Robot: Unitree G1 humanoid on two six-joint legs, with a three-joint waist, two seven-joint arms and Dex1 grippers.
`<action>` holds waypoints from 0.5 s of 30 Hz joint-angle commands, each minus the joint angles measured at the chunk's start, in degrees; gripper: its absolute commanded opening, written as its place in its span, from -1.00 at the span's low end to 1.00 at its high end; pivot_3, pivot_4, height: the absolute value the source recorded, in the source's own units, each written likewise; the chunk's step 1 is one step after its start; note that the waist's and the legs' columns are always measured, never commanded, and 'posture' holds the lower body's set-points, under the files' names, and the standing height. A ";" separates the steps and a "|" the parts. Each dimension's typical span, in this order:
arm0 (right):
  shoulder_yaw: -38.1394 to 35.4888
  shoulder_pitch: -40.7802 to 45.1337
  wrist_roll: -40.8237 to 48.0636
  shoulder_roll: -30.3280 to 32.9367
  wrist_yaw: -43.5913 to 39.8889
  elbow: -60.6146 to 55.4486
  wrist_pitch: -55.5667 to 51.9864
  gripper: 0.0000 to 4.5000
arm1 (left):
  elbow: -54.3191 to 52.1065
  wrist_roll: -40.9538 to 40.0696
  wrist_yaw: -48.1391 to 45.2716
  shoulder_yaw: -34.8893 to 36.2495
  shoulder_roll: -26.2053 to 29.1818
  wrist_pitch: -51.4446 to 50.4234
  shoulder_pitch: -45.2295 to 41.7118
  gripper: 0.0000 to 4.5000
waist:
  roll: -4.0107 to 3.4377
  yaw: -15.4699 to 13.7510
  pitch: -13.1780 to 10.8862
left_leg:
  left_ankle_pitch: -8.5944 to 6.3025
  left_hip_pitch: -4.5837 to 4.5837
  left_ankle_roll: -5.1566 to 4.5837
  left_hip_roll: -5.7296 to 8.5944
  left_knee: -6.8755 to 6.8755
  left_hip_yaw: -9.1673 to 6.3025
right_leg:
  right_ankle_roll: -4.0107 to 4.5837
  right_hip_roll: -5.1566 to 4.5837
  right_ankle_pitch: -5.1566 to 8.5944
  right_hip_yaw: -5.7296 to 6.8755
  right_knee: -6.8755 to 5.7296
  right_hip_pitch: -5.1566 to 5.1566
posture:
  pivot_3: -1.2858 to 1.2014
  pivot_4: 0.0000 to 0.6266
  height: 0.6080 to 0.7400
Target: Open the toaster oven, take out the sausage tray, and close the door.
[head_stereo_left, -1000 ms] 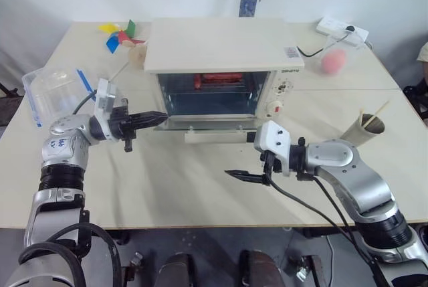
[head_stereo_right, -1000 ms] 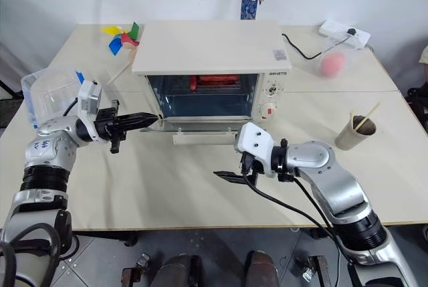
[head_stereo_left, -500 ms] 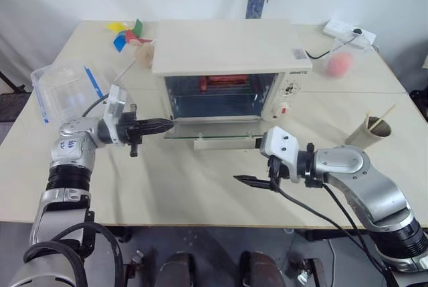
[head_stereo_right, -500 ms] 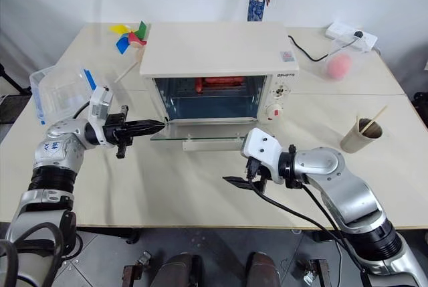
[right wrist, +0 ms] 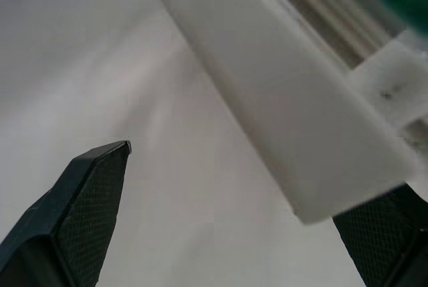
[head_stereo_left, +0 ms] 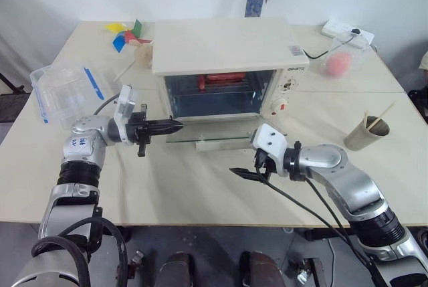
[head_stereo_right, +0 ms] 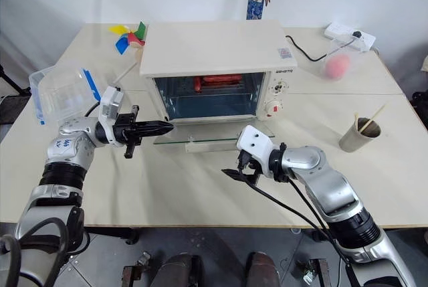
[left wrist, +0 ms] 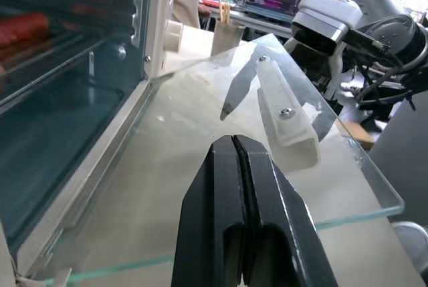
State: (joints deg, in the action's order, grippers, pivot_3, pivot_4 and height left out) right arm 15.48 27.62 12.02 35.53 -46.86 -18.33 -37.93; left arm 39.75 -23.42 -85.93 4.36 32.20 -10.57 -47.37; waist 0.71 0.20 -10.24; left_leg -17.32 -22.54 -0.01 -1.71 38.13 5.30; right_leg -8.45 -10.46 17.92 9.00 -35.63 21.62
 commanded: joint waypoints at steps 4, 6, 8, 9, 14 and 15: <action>-2.01 -1.45 -0.16 4.21 -1.52 -3.07 -0.30 1.00 | 2.68 2.07 -2.16 -1.89 -1.15 1.87 -1.93 -1.00 | 0.00 -0.10 0.00 | -0.01 -0.02 -0.01 0.01 0.03 0.00 | 0.00 0.00 0.00 0.00 0.01 -0.01 | 0.03 -0.52 1.00; -2.57 -2.34 0.43 5.79 -2.33 -4.05 -0.86 1.00 | 2.92 2.29 -2.39 -2.14 -1.36 2.09 -1.99 -1.00 | 0.00 -0.06 0.00 | -0.01 -0.02 -0.01 0.01 0.01 0.00 | 0.00 0.00 0.00 0.00 0.01 -0.01 | 0.03 -0.52 1.00; -3.51 -3.81 1.64 7.88 -3.85 -5.64 -1.51 1.00 | 3.22 2.41 -2.51 -2.36 -1.55 2.26 -2.11 -1.00 | 0.01 -0.07 0.00 | -0.01 -0.02 -0.01 0.00 0.01 0.00 | 0.00 0.00 0.00 0.01 0.01 0.00 | 0.03 -0.52 1.00; -4.33 -5.14 2.52 9.92 -5.43 -6.86 -2.08 1.00 | 3.69 2.69 -2.61 -2.60 -1.67 2.60 -2.29 -1.00 | 0.01 -0.08 -0.01 | -0.01 -0.02 -0.01 0.00 0.01 -0.01 | 0.00 0.00 0.00 0.01 0.02 -0.01 | 0.03 -0.52 1.00; -9.76 -9.55 6.92 17.53 -10.72 -10.63 -4.40 1.00 | 4.78 4.15 -3.24 -4.00 -1.91 3.73 -2.34 -1.00 | 0.06 -0.17 -0.03 | -0.01 -0.10 -0.02 0.01 0.04 -0.02 | 0.00 0.00 0.00 0.03 0.11 0.00 | 0.03 -0.52 1.00; -10.86 -10.20 7.73 19.01 -11.71 -11.16 -4.71 1.00 | 4.91 4.51 -3.34 -4.29 -1.94 4.08 -2.25 -1.00 | 0.06 -0.17 -0.04 | -0.01 -0.11 -0.03 0.01 0.05 -0.03 | 0.00 0.00 0.00 0.04 0.11 0.00 | 0.03 -0.52 1.00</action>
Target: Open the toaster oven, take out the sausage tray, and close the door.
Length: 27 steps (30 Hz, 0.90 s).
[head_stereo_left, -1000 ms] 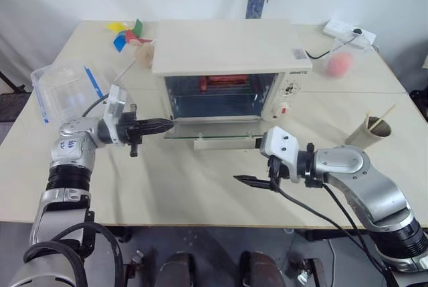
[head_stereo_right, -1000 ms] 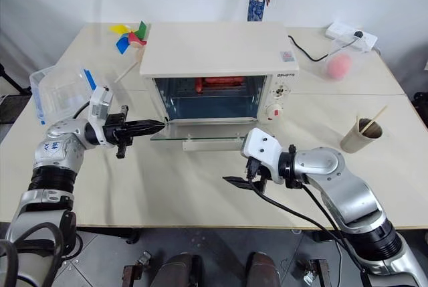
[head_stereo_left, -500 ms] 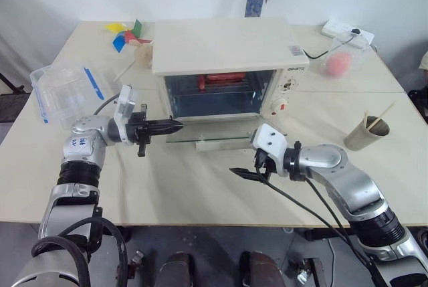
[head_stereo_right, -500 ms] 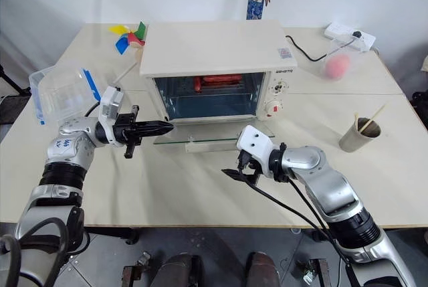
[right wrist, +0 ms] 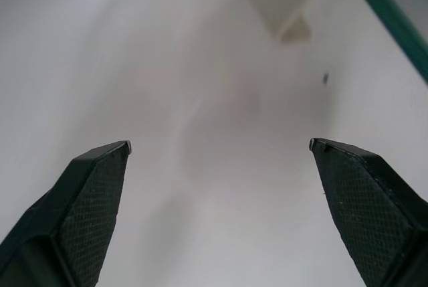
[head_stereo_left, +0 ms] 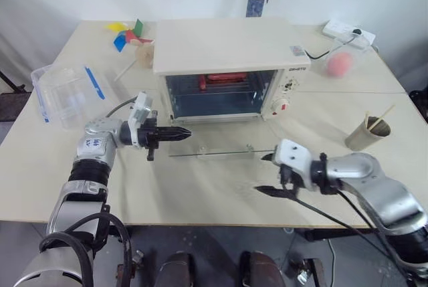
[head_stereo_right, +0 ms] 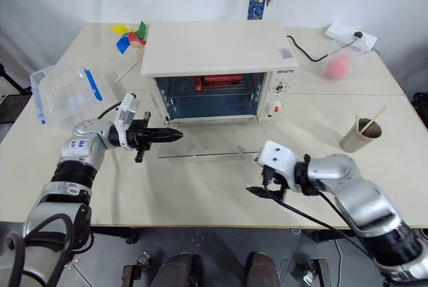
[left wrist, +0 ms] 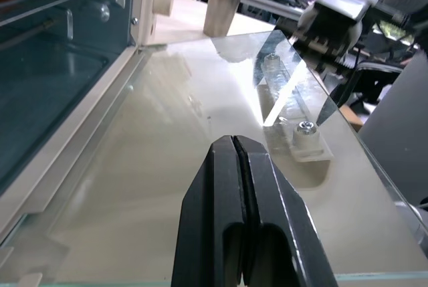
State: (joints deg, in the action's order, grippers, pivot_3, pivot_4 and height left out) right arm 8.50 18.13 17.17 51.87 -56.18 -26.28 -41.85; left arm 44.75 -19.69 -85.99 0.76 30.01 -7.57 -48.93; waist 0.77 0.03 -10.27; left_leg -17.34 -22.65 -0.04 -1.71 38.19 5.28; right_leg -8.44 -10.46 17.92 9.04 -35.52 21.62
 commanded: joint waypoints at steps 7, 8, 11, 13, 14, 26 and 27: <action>-7.64 -1.75 1.79 12.42 -7.65 -1.23 2.19 1.00 | 0.65 2.20 -3.23 -2.16 -0.25 2.26 -0.01 -1.00 | 0.07 -0.04 -0.04 | -0.01 -0.03 -0.01 0.00 0.02 0.00 | 0.00 -0.01 0.00 0.00 0.03 0.00 | 0.03 -0.52 1.00; -7.82 -0.87 1.42 12.59 -7.20 -0.44 2.64 1.00 | 0.38 2.45 -3.42 -2.50 -0.23 2.43 0.39 -1.00 | 0.07 -0.04 -0.05 | -0.01 -0.02 -0.01 0.00 0.02 0.00 | 0.00 0.00 0.00 0.00 0.03 0.00 | 0.03 -0.52 1.00; -7.78 3.13 0.15 11.10 -4.72 1.65 4.02 1.00 | -0.73 3.22 -3.65 -3.60 -0.13 3.14 1.84 -1.00 | 0.08 0.05 -0.05 | -0.01 -0.03 -0.01 0.00 0.04 0.00 | 0.00 0.00 0.00 0.00 0.02 0.00 | 0.03 -0.52 1.00; -7.24 6.14 -0.54 9.64 -3.04 2.44 4.58 1.00 | -1.55 3.61 -3.76 -4.25 0.08 3.67 2.87 -1.00 | 0.07 0.20 -0.05 | -0.01 -0.02 -0.01 -0.01 0.03 0.01 | 0.00 0.00 0.00 0.00 0.02 0.01 | 0.03 -0.52 1.00; -6.80 7.40 -0.87 8.94 -2.54 2.43 5.12 1.00 | -1.87 3.62 -3.62 -4.32 0.13 3.92 3.29 -1.00 | 0.07 0.18 -0.05 | -0.01 -0.01 -0.01 -0.01 0.02 0.01 | 0.00 0.00 0.00 0.00 0.01 0.01 | 0.03 -0.52 1.00; 9.94 24.95 -17.98 -14.65 15.00 10.27 12.77 1.00 | -12.36 -0.25 9.47 2.32 -1.15 2.35 11.11 -1.00 | 0.08 0.28 -0.04 | 0.00 -0.02 0.00 -0.03 0.05 -0.02 | 0.00 -0.01 0.00 0.00 -0.08 0.04 | 0.03 -0.52 1.00; 12.32 26.26 -21.39 -16.12 16.92 12.45 14.37 1.00 | -13.71 -0.73 12.51 3.55 -1.86 1.50 12.07 -1.00 | 0.08 0.33 -0.04 | 0.00 -0.06 -0.01 -0.02 0.07 -0.05 | 0.00 -0.01 0.00 0.02 -0.09 0.04 | 0.03 -0.52 1.00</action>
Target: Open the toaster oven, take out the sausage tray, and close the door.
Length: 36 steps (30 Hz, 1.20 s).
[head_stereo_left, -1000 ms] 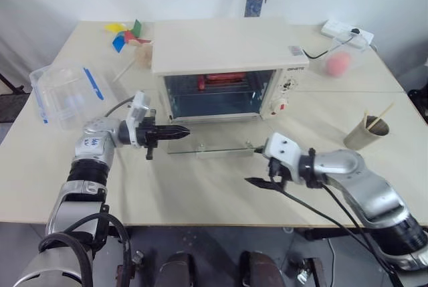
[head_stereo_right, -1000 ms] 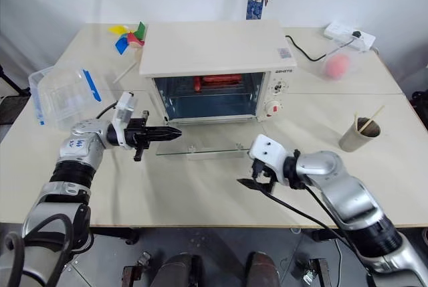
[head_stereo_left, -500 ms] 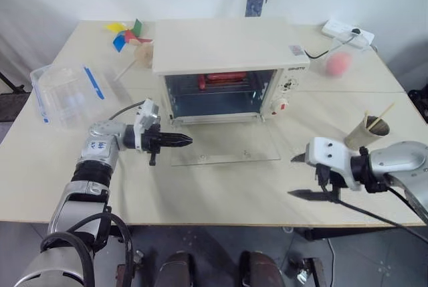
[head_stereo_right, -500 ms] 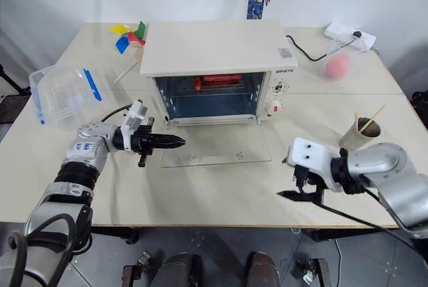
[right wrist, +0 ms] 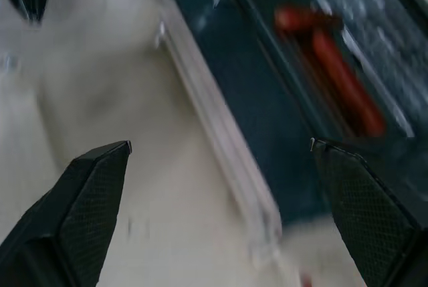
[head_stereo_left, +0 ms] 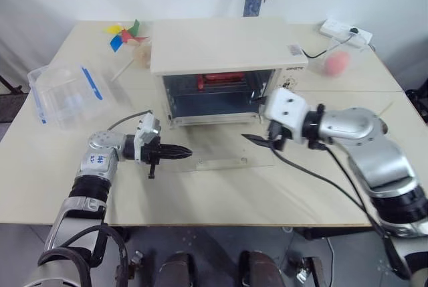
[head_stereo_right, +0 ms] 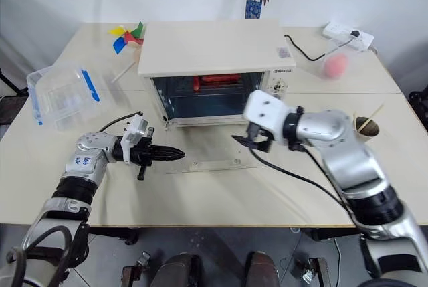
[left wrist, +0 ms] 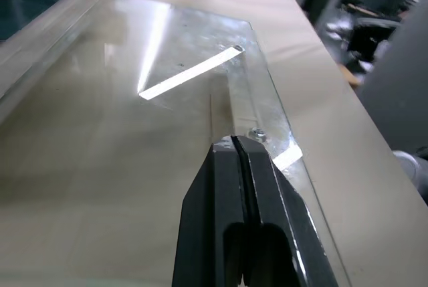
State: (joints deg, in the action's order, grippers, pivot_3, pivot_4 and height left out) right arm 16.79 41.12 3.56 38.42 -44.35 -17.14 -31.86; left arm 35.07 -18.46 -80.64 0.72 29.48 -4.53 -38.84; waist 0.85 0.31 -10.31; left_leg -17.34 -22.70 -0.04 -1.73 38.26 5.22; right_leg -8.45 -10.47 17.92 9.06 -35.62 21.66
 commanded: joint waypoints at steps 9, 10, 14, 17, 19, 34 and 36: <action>9.64 12.61 -20.85 -15.11 16.54 25.48 13.78 1.00 | -24.76 -13.67 19.16 12.22 -6.19 -10.94 13.88 0.09 | 0.00 1.19 0.00 | 0.01 -0.04 0.01 -0.01 -0.01 -0.12 | -0.01 -0.02 0.00 0.05 -0.05 0.03 | 0.03 -0.52 1.00; 9.68 13.11 -21.55 -15.81 17.05 26.98 14.55 1.00 | -26.50 -14.87 19.89 12.82 -6.41 -11.99 14.78 0.23 | 0.00 1.39 0.00 | 0.01 -0.04 0.02 -0.01 -0.02 -0.14 | 0.00 -0.02 0.00 0.06 -0.07 0.03 | 0.03 -0.52 1.00; 10.09 16.30 -25.65 -18.93 21.46 35.57 18.10 1.00 | -36.51 -23.12 21.16 15.58 -6.19 -18.83 21.19 0.77 | -0.01 1.92 0.00 | 0.02 0.00 0.04 -0.02 -0.10 -0.14 | -0.01 -0.02 0.00 0.04 -0.07 0.03 | 0.03 -0.52 1.00; 9.83 17.04 -26.64 -19.99 21.49 38.34 20.17 1.00 | -38.80 -24.27 22.30 15.96 -5.65 -19.95 22.89 0.99 | -0.02 2.23 -0.01 | 0.02 0.04 0.05 -0.03 -0.18 -0.15 | 0.00 -0.01 0.00 0.03 -0.07 0.02 | 0.03 -0.52 1.00; 10.16 17.30 -27.60 -20.33 21.60 39.82 21.89 0.82 | -39.68 -25.36 23.22 16.61 -5.85 -20.13 23.05 1.00 | -0.02 2.18 -0.01 | 0.03 0.04 0.06 -0.02 -0.16 -0.15 | -0.01 -0.01 0.00 0.03 -0.07 0.02 | 0.03 -0.52 1.00; 10.08 16.85 -33.94 -22.32 25.06 43.82 29.52 -0.99 | -35.46 -26.73 25.31 15.11 -4.82 -23.29 14.72 1.00 | -0.03 2.38 -0.01 | 0.04 0.08 0.08 -0.02 -0.16 -0.11 | 0.00 0.00 0.00 -0.01 -0.06 -0.02 | 0.03 -0.52 1.00; 9.91 16.70 -34.30 -22.54 24.99 43.62 29.68 -0.99 | -33.77 -26.36 25.59 14.89 -4.76 -23.18 12.62 1.00 | -0.03 2.64 -0.02 | 0.05 0.09 0.08 -0.03 -0.19 -0.11 | 0.00 0.01 0.00 -0.01 -0.06 -0.02 | 0.03 -0.52 1.00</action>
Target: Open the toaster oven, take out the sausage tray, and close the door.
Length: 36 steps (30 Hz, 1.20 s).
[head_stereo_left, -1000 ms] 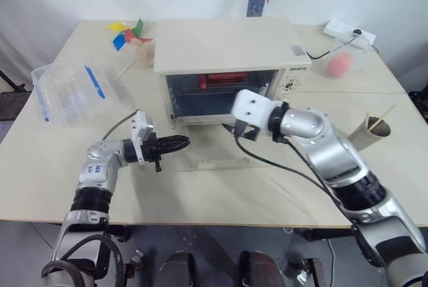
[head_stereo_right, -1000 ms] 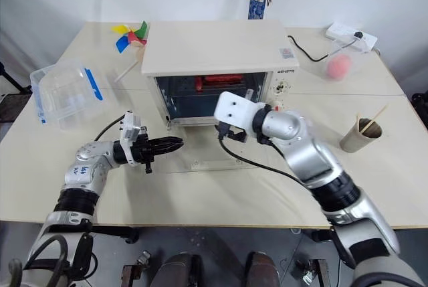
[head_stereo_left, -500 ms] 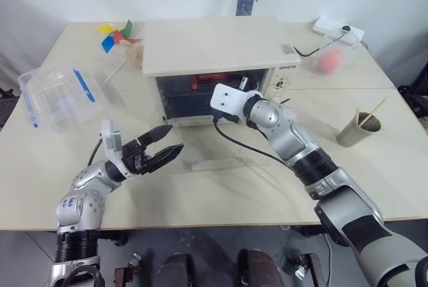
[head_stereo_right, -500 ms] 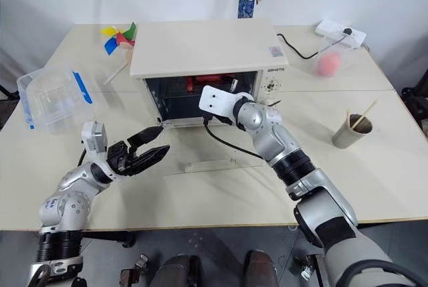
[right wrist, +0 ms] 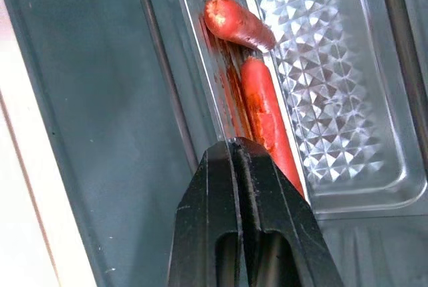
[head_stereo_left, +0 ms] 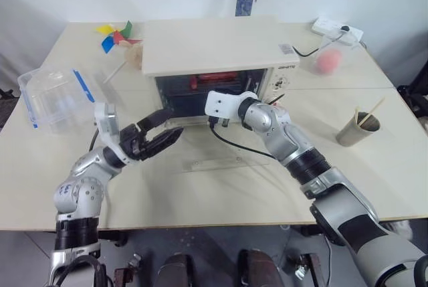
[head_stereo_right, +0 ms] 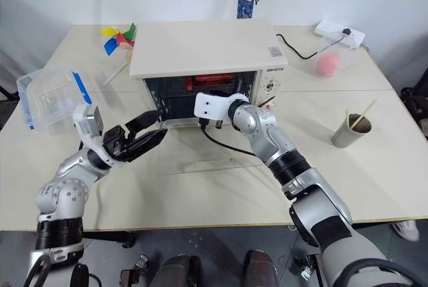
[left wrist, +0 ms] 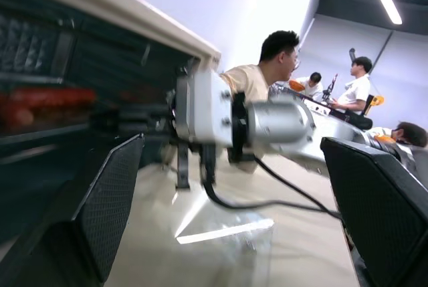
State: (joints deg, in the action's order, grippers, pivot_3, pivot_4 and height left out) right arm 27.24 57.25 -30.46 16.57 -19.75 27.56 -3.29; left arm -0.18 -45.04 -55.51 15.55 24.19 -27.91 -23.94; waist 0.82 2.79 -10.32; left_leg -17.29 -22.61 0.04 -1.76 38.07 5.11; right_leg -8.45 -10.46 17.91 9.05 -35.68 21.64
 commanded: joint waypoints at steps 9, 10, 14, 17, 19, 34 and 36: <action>-0.19 -0.83 -2.09 -0.06 -0.31 -4.22 2.62 -0.99 | 10.20 3.12 -0.55 -0.76 0.32 3.70 -9.63 1.00 | 0.00 0.41 0.00 | 0.00 0.01 0.00 0.01 -0.10 -0.01 | 0.00 0.00 0.00 0.03 0.03 0.00 | 0.03 -0.52 1.00; -0.13 -1.24 -2.46 0.12 -0.54 -5.20 2.56 -0.99 | 10.99 3.31 -0.72 -0.77 0.25 4.00 -10.20 1.00 | 0.00 0.41 0.00 | 0.00 0.01 0.00 0.01 -0.10 -0.01 | 0.00 0.01 0.00 0.03 0.03 0.00 | 0.03 -0.52 1.00; -0.05 -3.36 -4.00 0.79 -1.43 -9.54 1.76 -0.99 | 13.15 3.70 -1.10 -0.50 -0.19 4.99 -11.77 1.00 | 0.00 0.40 0.00 | 0.00 0.00 0.00 0.02 -0.10 -0.01 | 0.00 0.00 0.00 0.03 0.04 0.00 | 0.03 -0.52 1.00; 0.09 -6.95 -5.60 2.02 -2.90 -15.79 0.79 -0.99 | 14.89 3.95 -1.08 0.00 -0.60 5.81 -13.16 1.00 | 0.00 0.37 0.00 | 0.00 0.01 0.00 0.01 -0.10 -0.01 | 0.00 0.01 0.00 0.03 0.04 0.01 | 0.03 -0.52 1.00; 0.19 -9.09 -6.75 2.93 -3.91 -19.79 0.45 -0.99 | 15.86 4.04 -1.22 0.28 -0.74 6.16 -13.91 1.00 | 0.00 0.35 0.00 | 0.00 0.01 0.00 0.01 -0.09 0.00 | 0.00 0.01 0.00 0.02 0.04 0.01 | 0.03 -0.52 1.00; -3.96 -19.14 -9.30 7.82 -7.99 -37.92 -1.72 -0.99 | 20.44 4.86 -3.08 0.67 0.09 6.85 -16.98 1.00 | 0.01 -0.05 0.00 | 0.01 0.00 0.01 0.01 -0.05 0.03 | 0.00 0.01 0.00 0.00 0.04 0.01 | 0.03 -0.52 1.00; -4.26 -20.26 -9.34 8.27 -8.40 -39.64 -1.79 -0.99 | 20.73 4.89 -3.32 0.78 0.33 6.72 -17.22 1.00 | 0.01 -0.23 0.00 | 0.01 0.00 0.01 0.02 -0.04 0.03 | 0.00 0.01 0.00 0.01 0.04 0.01 | 0.03 -0.52 1.00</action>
State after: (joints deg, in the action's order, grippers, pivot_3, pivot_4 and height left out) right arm 25.70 36.85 -39.75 24.37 -28.19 -7.64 -5.20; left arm 20.85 -40.23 -59.08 14.53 23.13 -22.46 -39.74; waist 0.82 2.56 -10.33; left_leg -17.29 -22.61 0.05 -1.75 38.03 5.14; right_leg -8.45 -10.45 17.91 9.05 -35.64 21.66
